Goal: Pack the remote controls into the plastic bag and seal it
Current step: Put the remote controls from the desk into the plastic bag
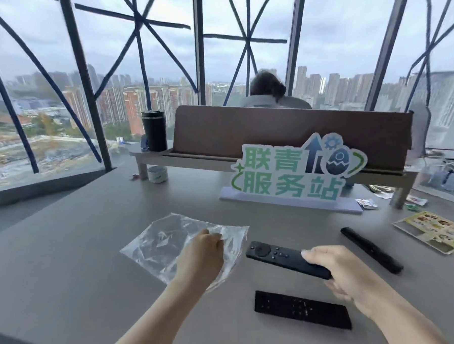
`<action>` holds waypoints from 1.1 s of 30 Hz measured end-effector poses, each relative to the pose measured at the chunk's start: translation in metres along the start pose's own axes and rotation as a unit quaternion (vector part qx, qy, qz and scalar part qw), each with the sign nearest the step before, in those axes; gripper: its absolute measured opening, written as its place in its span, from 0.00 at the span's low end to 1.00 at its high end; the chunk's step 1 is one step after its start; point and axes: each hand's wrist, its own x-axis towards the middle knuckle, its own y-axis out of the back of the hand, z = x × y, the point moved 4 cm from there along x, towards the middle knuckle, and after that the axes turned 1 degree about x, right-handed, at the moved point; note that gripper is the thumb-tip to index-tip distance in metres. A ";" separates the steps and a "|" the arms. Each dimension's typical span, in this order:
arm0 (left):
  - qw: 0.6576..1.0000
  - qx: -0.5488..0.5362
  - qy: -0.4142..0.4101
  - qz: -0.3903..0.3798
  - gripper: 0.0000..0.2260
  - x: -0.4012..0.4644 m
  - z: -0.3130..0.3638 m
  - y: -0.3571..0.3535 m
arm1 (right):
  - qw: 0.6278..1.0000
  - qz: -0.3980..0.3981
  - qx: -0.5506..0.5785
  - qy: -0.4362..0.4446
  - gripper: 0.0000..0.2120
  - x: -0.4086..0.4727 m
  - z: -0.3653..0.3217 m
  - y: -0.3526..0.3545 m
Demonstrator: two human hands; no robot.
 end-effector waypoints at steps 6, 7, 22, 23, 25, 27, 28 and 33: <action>0.998 -0.044 -0.025 -0.024 0.10 -0.011 0.035 -0.007 | 0.998 -0.051 0.006 -0.026 0.16 0.013 -0.001 -0.066; 0.998 -0.048 -0.026 -0.017 0.10 -0.013 0.037 -0.006 | 0.997 -0.059 0.036 -0.033 0.14 0.019 0.000 -0.078; 0.994 -0.105 -0.009 0.036 0.12 -0.025 0.023 0.002 | 0.903 0.047 -0.427 -0.015 0.26 -0.012 0.073 0.018; 0.994 -0.108 -0.007 0.032 0.12 -0.027 0.025 0.001 | 0.906 0.037 -0.421 0.002 0.22 -0.015 0.076 0.016; 0.994 -0.112 0.000 0.022 0.11 -0.030 0.029 -0.002 | 0.916 0.044 -0.397 0.041 0.11 -0.022 0.080 0.011; 0.993 -0.113 0.004 0.024 0.11 -0.035 0.031 -0.003 | 0.921 0.054 -0.382 0.058 0.10 -0.030 0.084 0.010; 0.993 -0.116 0.005 0.028 0.10 -0.036 0.031 -0.003 | 0.925 0.055 -0.371 0.062 0.11 -0.034 0.086 0.011; 0.991 -0.130 0.002 0.017 0.09 -0.041 0.037 -0.006 | 0.990 0.028 -0.128 0.042 0.13 -0.053 0.076 0.027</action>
